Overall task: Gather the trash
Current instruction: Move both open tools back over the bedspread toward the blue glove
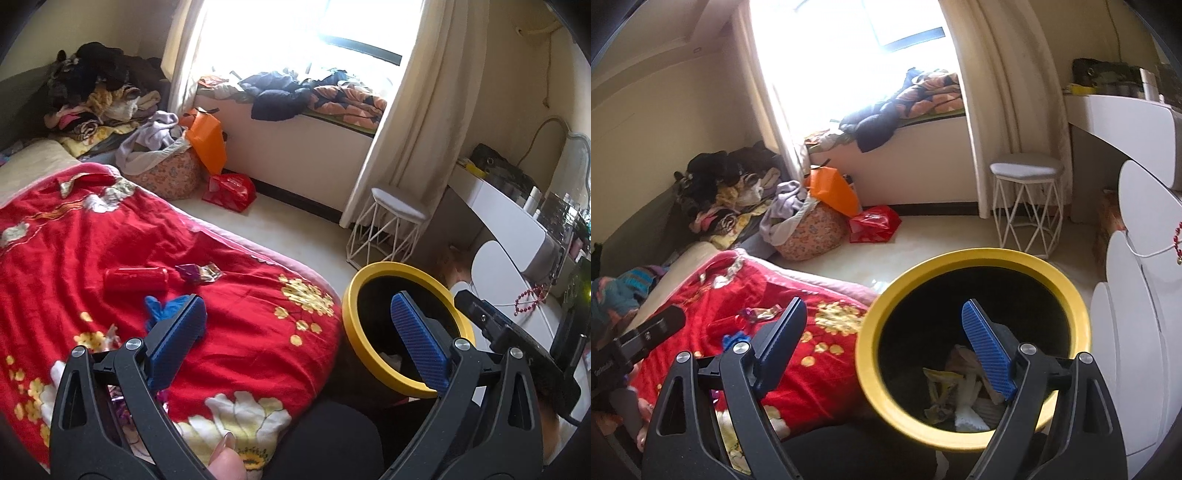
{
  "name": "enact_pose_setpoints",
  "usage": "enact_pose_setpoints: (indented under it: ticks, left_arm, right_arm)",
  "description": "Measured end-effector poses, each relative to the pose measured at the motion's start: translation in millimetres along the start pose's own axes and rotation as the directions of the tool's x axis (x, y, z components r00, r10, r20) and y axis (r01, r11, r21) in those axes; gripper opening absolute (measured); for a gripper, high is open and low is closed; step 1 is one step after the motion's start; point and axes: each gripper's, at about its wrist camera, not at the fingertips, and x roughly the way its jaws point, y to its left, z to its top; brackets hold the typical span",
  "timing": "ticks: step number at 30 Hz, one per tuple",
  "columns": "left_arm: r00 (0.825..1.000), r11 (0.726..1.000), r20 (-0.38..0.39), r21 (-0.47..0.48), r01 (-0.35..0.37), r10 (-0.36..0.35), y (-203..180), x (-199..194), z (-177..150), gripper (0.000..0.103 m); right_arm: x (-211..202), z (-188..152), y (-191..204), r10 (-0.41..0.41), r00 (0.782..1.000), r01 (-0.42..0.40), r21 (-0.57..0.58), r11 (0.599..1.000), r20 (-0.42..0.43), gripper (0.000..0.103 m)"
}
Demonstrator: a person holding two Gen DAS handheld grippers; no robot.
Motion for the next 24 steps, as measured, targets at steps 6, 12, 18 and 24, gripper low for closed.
enact_pose_setpoints:
  ticks: [6, 12, 18, 24]
  left_arm:
    - [1.0, 1.0, 0.013, -0.012, -0.02, 0.021, 12.0, -7.0, 1.3, 0.092]
    - [0.999, 0.999, 0.029, -0.031, -0.041, 0.042, 27.4, -15.2, 2.6, 0.092]
    - [0.997, 0.997, 0.045, -0.049, -0.064, 0.066, 42.8, -23.1, 3.9, 0.092]
    - [0.995, 0.994, 0.05, -0.065, -0.082, 0.086, 56.2, -28.5, 3.3, 0.092]
  right_arm:
    - [-1.1, -2.5, 20.6, 0.037, 0.999, -0.037, -0.042, 0.998, -0.003, 0.083]
    - [-3.8, -4.2, 40.1, 0.073, 0.997, -0.073, -0.081, 0.994, -0.004, 0.083]
    - [-4.8, -7.5, 56.2, 0.099, 0.995, -0.099, -0.118, 0.988, -0.01, 0.083]
    - [-3.9, -12.8, 72.1, 0.121, 0.993, -0.122, -0.154, 0.981, -0.018, 0.083]
